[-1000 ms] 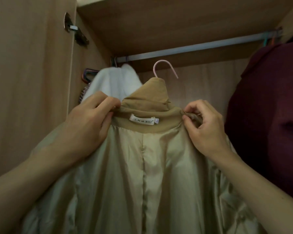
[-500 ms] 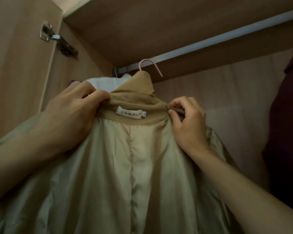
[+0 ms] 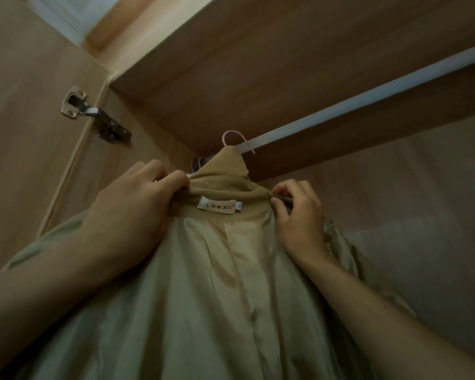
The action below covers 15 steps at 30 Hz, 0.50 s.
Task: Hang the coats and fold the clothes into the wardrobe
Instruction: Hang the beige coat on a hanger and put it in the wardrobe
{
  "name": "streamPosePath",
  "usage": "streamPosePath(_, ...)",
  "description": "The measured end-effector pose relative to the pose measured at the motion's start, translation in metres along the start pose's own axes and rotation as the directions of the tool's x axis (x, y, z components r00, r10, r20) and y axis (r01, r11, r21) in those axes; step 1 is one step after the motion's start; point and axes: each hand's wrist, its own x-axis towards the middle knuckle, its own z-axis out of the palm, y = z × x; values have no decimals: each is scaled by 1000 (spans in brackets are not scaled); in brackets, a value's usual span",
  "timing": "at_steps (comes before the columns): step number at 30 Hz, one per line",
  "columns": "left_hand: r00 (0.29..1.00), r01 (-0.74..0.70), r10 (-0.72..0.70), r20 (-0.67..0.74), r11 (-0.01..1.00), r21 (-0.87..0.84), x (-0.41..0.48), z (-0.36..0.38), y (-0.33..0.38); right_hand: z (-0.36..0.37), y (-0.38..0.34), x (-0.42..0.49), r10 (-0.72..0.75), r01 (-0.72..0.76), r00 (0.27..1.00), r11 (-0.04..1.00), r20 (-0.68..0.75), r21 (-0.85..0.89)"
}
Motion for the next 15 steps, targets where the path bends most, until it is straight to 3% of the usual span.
streamPosePath(8,999,38,-38,-8,999,31,36,49,-21,45,33,47,15,-15,998,1000,57,-6)
streamPosePath(15,986,169,-169,-10,984,46,70,77,-25,88,58,88,65,-64,998,998,25,-11)
